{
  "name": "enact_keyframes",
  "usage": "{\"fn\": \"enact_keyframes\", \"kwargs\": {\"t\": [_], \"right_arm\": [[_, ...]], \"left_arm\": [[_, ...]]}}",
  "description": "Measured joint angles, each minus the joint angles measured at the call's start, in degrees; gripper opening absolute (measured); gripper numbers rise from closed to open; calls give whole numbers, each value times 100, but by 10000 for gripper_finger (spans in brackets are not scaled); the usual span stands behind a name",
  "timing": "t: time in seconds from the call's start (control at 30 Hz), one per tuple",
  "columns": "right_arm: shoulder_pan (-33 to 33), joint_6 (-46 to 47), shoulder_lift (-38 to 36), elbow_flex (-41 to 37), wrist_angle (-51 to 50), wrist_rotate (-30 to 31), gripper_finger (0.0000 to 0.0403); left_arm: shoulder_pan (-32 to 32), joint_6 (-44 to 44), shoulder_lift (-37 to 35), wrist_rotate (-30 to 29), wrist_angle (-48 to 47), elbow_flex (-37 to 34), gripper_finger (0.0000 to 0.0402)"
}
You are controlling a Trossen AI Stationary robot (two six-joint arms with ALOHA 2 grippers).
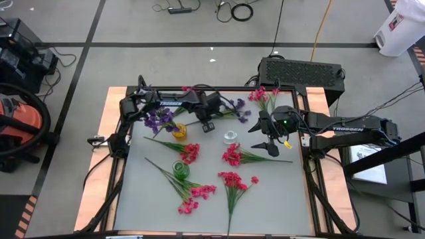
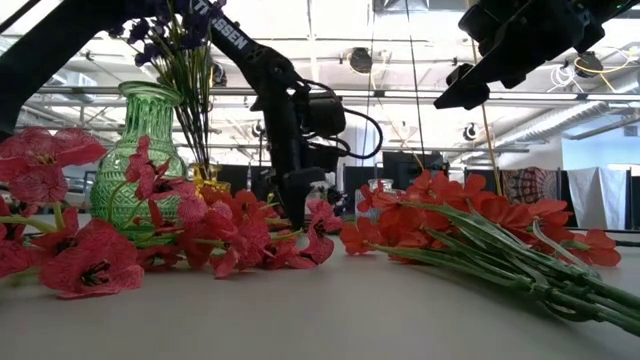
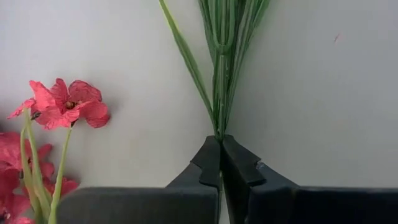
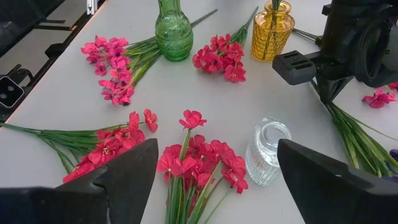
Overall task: Sort flowers into vase by color
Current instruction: Put the violet flowers into the yellow vase
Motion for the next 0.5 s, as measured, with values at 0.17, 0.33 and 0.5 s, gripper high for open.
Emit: {"fn": "enact_keyframes", "kwargs": {"t": [0.17,0.33,0.5], "right_arm": [[-1,82,-1,0,-2,0,322],[0,207,-2,0,-6,0,322],[0,258,-2,0,-6,0,322]], "left_arm": [[-136,7,-4,-2,-96,330,3],[-280,11,-2,-56,-339,762,2],[-412,15,-11,-330,-788,1248,1]]}}
